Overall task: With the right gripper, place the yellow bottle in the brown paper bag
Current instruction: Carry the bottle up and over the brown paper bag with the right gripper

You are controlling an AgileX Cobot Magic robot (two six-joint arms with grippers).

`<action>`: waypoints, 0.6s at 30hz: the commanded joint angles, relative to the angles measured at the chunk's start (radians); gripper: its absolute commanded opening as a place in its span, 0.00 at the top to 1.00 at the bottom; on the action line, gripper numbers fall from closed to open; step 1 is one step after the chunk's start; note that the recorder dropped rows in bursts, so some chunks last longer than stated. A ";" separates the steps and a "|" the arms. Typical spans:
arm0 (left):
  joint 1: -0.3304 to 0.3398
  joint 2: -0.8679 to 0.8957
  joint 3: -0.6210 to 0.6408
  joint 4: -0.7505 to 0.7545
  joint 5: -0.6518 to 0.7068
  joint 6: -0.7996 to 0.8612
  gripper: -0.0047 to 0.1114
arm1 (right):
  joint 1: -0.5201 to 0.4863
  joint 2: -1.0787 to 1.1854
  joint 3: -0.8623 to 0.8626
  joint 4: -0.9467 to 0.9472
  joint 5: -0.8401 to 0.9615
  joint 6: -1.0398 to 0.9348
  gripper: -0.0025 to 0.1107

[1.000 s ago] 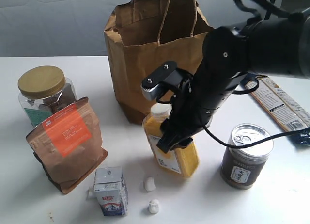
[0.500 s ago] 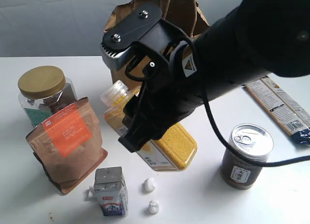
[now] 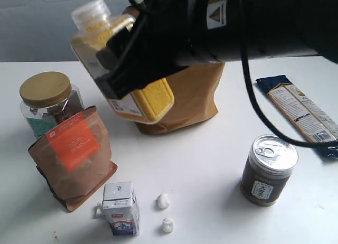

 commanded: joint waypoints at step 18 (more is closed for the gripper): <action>-0.006 -0.004 0.003 0.000 -0.009 -0.002 0.96 | -0.268 0.051 -0.007 0.135 -0.701 0.012 0.98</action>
